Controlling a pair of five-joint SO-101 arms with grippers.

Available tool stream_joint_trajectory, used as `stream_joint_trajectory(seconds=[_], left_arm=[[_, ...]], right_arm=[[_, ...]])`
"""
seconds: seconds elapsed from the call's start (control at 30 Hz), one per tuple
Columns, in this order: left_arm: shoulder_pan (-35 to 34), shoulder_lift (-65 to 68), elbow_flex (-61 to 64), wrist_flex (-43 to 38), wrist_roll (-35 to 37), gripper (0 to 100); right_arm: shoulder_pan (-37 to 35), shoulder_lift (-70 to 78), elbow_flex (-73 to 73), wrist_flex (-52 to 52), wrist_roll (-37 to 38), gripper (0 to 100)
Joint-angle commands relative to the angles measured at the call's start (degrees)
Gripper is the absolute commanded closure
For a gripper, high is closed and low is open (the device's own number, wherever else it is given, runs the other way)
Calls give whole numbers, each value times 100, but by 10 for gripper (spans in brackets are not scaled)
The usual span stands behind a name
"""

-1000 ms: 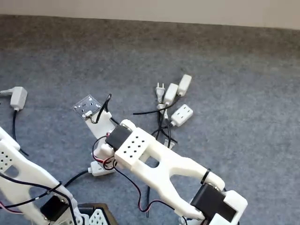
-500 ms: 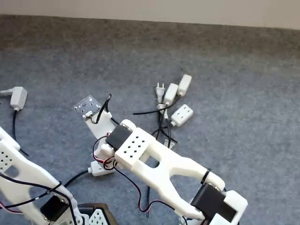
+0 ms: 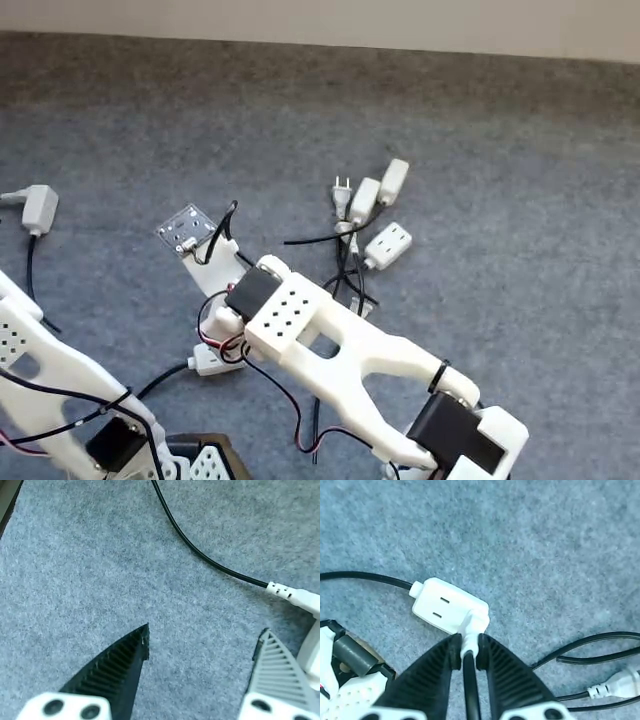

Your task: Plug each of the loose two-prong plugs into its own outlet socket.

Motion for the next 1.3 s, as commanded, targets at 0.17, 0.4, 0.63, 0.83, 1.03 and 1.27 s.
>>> stream_joint_trajectory(seconds=[0.17, 0.4, 0.63, 0.83, 1.03, 1.27], left_arm=[[-40, -119, -268, -18, -26, 667], [-13, -119, -268, 18, -26, 667], [-22, -127, -268, 18, -26, 667], [-4, -127, -268, 26, -26, 667], [163, -136, -497, 633, -466, 667], [989, -127, -1569, 2488, -598, 664]], right_arm=[[-391, -268, -40, 171, -35, 992], [-242, -242, 48, -4, -9, 992], [-312, 207, 1059, -892, 0, 992], [-488, 558, 1349, -1226, 0, 992], [-127, 119, 840, -453, 589, 915], [242, -857, -848, 681, 1398, 759]])
